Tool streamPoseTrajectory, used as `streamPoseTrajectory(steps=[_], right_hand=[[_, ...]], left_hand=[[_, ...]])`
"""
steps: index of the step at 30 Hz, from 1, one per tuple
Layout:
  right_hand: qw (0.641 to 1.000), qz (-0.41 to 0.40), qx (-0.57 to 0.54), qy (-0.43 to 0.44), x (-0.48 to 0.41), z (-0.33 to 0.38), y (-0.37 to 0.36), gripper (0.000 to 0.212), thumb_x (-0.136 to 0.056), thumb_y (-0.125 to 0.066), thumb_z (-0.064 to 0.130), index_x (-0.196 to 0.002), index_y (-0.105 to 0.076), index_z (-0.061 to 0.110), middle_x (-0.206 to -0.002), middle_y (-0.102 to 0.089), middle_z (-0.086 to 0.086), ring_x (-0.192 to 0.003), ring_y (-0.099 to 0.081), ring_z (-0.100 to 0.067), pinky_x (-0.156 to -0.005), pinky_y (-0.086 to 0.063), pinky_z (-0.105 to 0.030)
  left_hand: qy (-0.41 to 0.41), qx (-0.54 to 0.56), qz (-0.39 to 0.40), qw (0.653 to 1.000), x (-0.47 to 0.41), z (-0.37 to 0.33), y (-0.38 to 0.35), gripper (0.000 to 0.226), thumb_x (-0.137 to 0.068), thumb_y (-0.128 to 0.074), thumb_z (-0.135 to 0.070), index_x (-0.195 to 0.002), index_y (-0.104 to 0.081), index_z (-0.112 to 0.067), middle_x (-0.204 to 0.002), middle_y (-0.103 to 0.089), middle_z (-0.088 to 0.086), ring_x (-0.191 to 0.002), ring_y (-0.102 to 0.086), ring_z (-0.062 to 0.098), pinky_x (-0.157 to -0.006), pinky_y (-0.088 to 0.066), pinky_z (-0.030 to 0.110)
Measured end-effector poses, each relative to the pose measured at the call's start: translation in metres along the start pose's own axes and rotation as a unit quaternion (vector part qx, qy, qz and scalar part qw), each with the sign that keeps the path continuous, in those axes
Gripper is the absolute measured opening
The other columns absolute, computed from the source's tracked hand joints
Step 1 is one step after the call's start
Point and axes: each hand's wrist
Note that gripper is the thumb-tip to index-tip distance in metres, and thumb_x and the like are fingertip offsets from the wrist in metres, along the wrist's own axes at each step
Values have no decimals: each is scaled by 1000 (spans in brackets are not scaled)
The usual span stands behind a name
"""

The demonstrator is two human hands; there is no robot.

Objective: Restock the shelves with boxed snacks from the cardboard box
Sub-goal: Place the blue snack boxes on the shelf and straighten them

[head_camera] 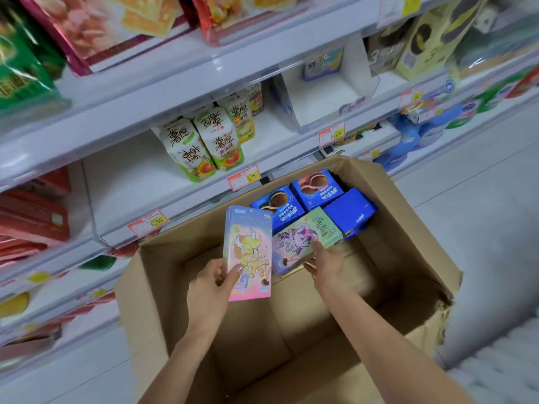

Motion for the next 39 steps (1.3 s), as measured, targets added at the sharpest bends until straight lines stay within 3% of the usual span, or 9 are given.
streamPoseTrajectory(steps=[3, 7, 13, 19, 22, 26, 31, 36, 39], right_hand=[[991, 24, 52, 120, 31, 13, 25, 15, -82, -70, 29, -89, -63, 17, -92, -70, -8, -89, -67, -28, -80, -55, -45], [968, 14, 92, 232, 61, 56, 58, 10, -91, -59, 28, -84, -57, 20, -86, -68, -5, -75, -66, -18, -65, -52, -32], [981, 125, 17, 145, 38, 118, 89, 41, -87, -62, 37, -110, -58, 4, -92, -73, -11, -79, -71, -25, -70, -56, -34], [965, 190, -9, 181, 16, 168, 101, 29, -86, -60, 1, -113, -55, 11, -87, -70, -1, -69, -67, -14, -73, -57, -40], [964, 204, -22, 168, 7, 182, 107, 25, -87, -58, 0, -111, -57, 5, -81, -72, -2, -66, -69, -17, -63, -60, -34], [963, 215, 12, 163, -7, 193, 114, 22, -86, -61, 8, -108, -61, 10, -98, -72, -12, -84, -69, -27, -81, -55, -41], [956, 238, -6, 170, -31, 200, 114, 20, -85, -60, -1, -99, -56, 13, -79, -70, -3, -52, -64, -2, -43, -42, -10], [947, 270, -7, 177, -55, 196, 103, 34, -81, -66, 6, -110, -58, 21, -93, -74, -4, -81, -72, -21, -63, -55, -26], [941, 290, -24, 175, -66, 199, 95, 38, -79, -65, 5, -113, -57, 20, -96, -74, -5, -81, -72, -22, -55, -54, -21]], left_hand=[[-41, 18, 6, 999, -6, -24, 0, 40, -74, -58, -57, -87, -61, -20, -76, -67, 1, -75, -64, 21, -67, -52, 44], [-93, 25, 9, 995, -15, -67, -12, 28, -83, -67, -37, -87, -60, -11, -70, -59, -1, -66, -57, 19, -59, -43, 33], [-155, 11, -27, 988, -39, -140, -46, 26, -85, -64, -35, -89, -60, -10, -76, -63, 2, -69, -58, 20, -59, -39, 28], [-228, -22, -133, 964, -94, -228, -82, 27, -85, -64, -33, -86, -56, -7, -81, -62, 6, -85, -53, 25, -64, -33, 32], [-216, -41, -151, 964, -126, -266, -99, 25, -86, -62, -35, -85, -55, -11, -83, -61, 7, -87, -54, 27, -62, -27, 29], [-178, -58, -155, 970, -168, -294, -114, 32, -86, -61, -44, -87, -58, -12, -87, -64, 9, -88, -59, 32, -63, -35, 32], [-143, -22, -185, 972, -212, -324, -121, 43, -91, -54, -43, -104, -60, -2, -105, -65, 18, -99, -59, 34, -74, -40, 32], [-158, 36, -182, 970, -250, -328, -140, 25, -90, -60, -33, -84, -59, -8, -102, -65, 19, -96, -60, 32, -73, -41, 32], [-164, 30, -180, 969, -266, -320, -150, 31, -90, -58, -31, -107, -58, -5, -106, -66, 17, -98, -61, 32, -80, -45, 35]])
Point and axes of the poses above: each hand's wrist, its own x-axis away from the middle knuckle, its own y-axis out of the back of the hand, z = x × y
